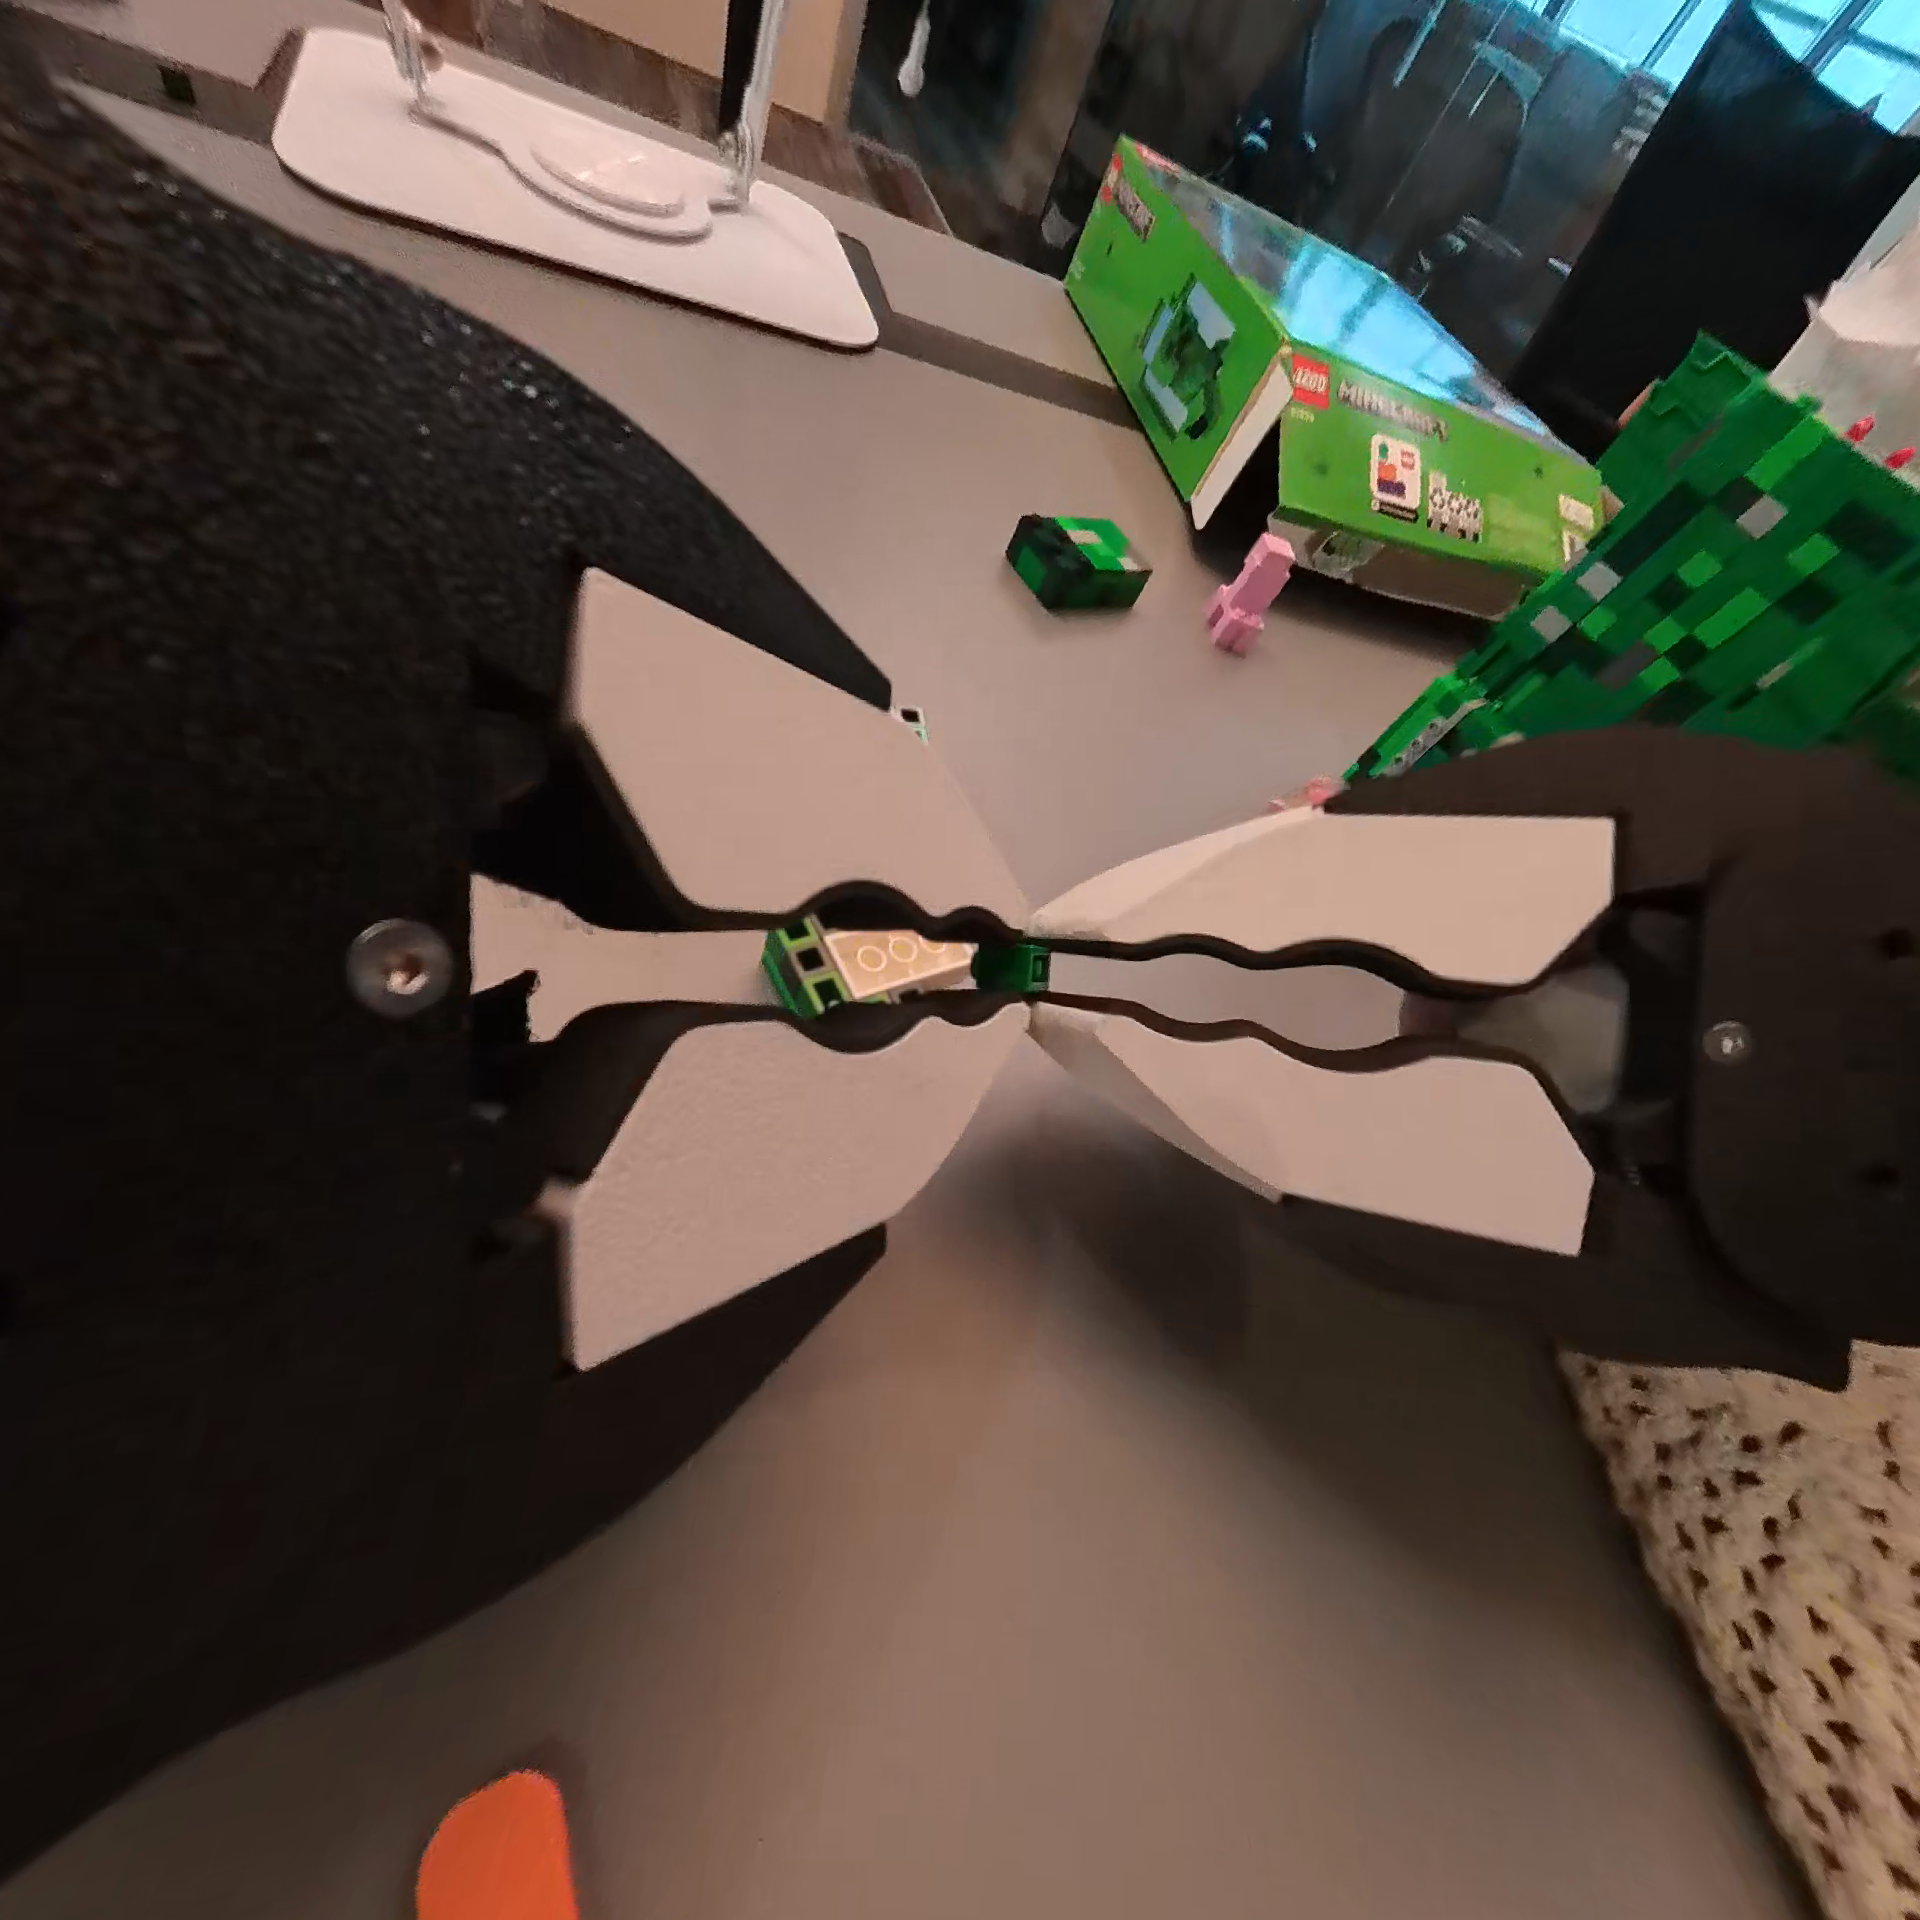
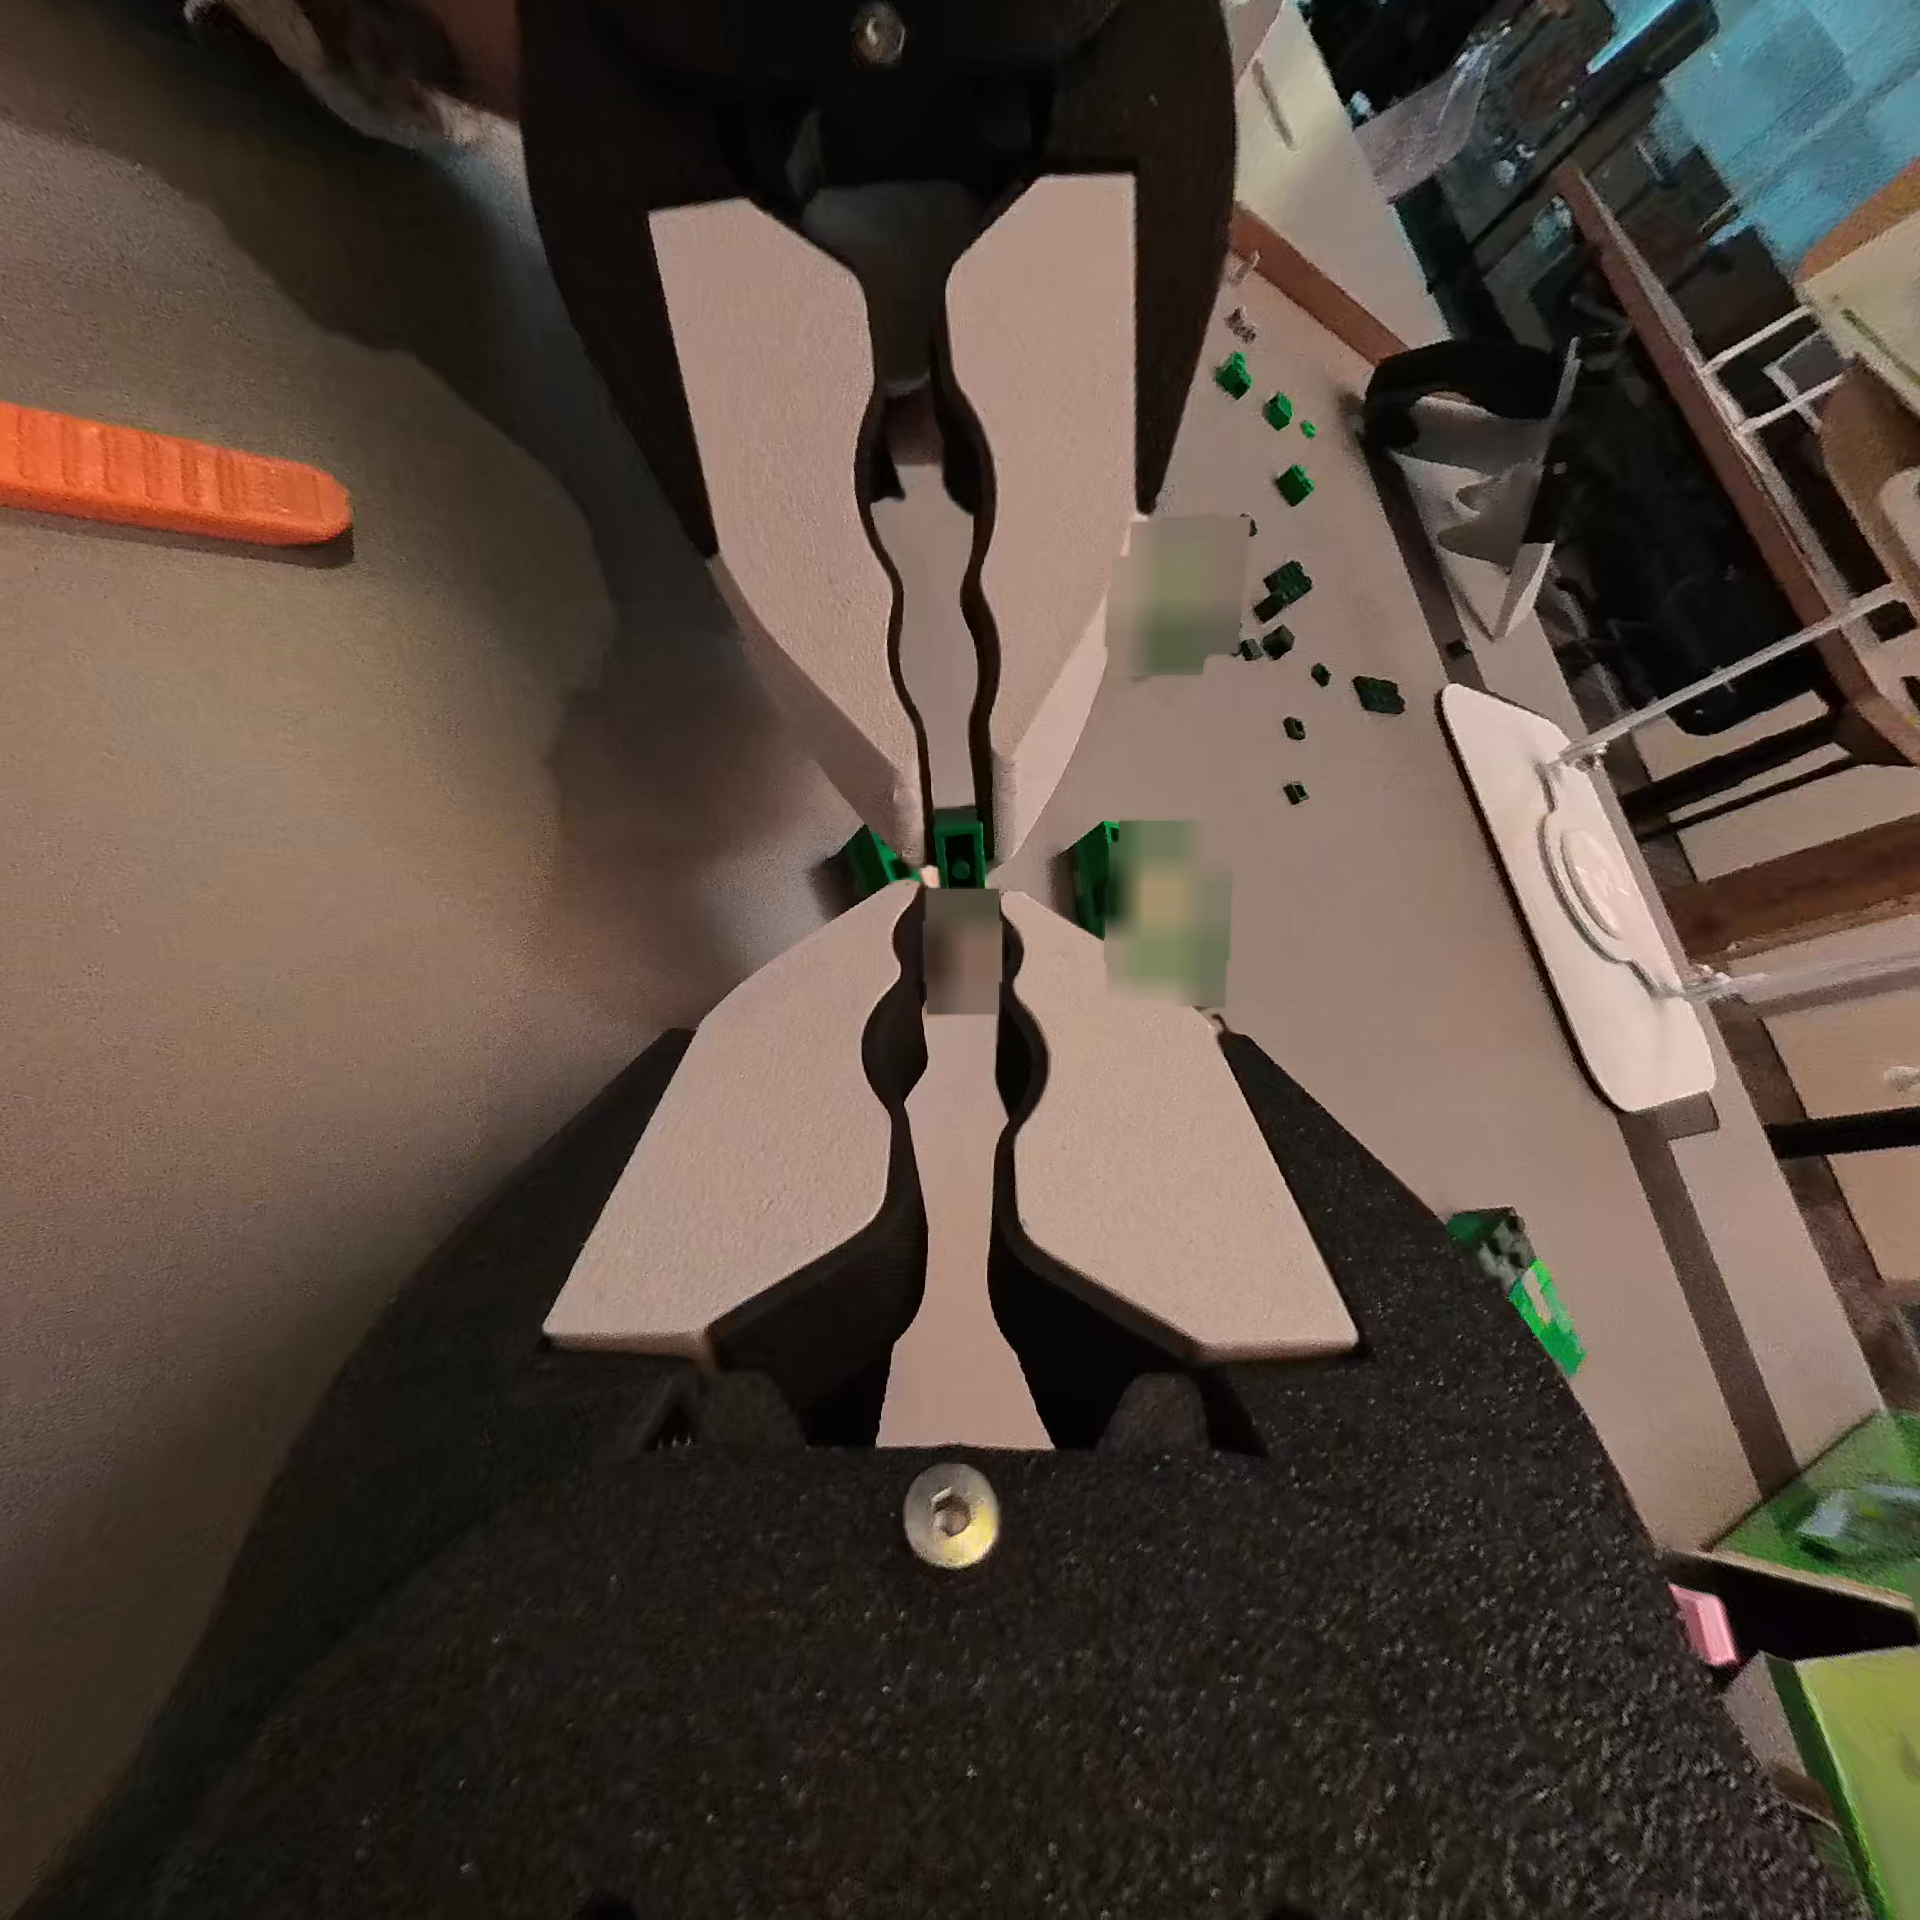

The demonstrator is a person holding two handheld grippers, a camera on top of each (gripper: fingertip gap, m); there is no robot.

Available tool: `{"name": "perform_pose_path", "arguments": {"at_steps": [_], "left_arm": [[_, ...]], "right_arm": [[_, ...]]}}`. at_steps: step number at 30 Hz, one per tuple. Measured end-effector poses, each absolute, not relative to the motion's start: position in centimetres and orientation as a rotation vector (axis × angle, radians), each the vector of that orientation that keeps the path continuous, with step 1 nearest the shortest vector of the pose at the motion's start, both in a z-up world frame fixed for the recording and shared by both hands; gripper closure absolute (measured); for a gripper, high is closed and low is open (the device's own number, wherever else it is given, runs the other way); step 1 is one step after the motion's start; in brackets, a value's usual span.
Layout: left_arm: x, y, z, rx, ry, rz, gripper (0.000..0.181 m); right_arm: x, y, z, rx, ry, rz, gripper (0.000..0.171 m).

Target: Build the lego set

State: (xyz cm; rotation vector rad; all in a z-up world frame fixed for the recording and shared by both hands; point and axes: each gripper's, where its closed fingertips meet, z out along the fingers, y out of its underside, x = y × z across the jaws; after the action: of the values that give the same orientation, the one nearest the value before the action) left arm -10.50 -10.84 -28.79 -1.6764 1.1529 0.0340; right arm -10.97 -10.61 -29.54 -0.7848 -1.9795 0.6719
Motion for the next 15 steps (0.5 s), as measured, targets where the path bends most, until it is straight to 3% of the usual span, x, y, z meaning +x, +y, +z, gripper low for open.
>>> {"name": "perform_pose_path", "arguments": {"at_steps": [8,15], "left_arm": [[-9.2,-12.6,-23.4,-1.435,0.905,-0.483,0.174],[-9.2,-12.7,-23.9,-1.478,0.923,-0.498,0.174]], "right_arm": [[-9.8,-12.9,-23.9,-0.788,-1.765,1.298,0.163],[-9.7,-12.8,-24.3,-0.815,-1.799,1.298,0.163]]}}
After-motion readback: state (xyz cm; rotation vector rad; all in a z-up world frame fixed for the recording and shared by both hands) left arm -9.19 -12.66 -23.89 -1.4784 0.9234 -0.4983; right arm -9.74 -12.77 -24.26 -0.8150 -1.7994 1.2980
